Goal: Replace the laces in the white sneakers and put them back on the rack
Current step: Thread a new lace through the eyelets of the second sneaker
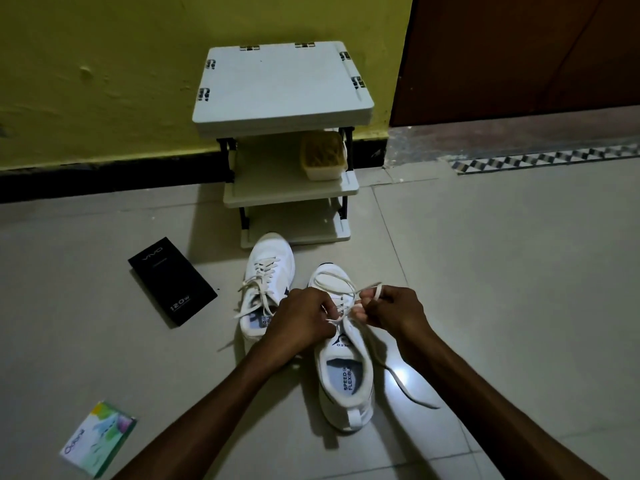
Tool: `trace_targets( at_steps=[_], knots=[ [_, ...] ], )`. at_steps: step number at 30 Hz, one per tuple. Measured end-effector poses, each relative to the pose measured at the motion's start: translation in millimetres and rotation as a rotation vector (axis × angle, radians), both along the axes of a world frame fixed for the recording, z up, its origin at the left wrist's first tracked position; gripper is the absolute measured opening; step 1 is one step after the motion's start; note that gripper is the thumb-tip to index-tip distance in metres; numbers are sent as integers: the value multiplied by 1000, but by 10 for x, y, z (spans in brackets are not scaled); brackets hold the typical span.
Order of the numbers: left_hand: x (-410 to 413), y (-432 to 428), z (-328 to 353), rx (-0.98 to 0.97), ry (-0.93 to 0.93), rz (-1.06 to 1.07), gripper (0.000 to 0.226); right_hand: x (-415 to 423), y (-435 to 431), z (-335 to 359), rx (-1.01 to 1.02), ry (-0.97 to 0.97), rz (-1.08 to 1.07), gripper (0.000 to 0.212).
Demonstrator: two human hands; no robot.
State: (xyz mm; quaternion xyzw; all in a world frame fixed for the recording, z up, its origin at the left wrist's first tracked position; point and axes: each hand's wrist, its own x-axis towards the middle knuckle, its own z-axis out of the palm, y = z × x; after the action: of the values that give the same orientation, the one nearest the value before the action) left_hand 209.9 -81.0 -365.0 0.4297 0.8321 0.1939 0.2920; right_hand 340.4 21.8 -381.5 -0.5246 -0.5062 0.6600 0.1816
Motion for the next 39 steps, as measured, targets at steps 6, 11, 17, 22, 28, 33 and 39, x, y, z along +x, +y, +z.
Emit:
trace_targets(
  at_steps=[6,11,17,22,28,33,39],
  knots=[
    [103,9,-3,87,60,150,20,73,-68,-16,806,-532,263,50],
    [126,17,6,102,56,168,16,-63,-182,76,831,-491,707,18],
    [88,-31,-26,122,-30,235,14,-149,-131,57,855,-532,752,13],
    [35,-47,-69,-2,-68,143,34,-170,-82,17,832,-554,728,13],
    [59,-61,-128,25,-86,172,35,-270,-26,51,825,-632,858,22],
    [34,-69,-135,49,-234,275,31,-340,13,122,832,-708,1030,39],
    [31,-80,-156,88,-284,266,37,-405,32,191,935,-739,1186,38]
  ],
)
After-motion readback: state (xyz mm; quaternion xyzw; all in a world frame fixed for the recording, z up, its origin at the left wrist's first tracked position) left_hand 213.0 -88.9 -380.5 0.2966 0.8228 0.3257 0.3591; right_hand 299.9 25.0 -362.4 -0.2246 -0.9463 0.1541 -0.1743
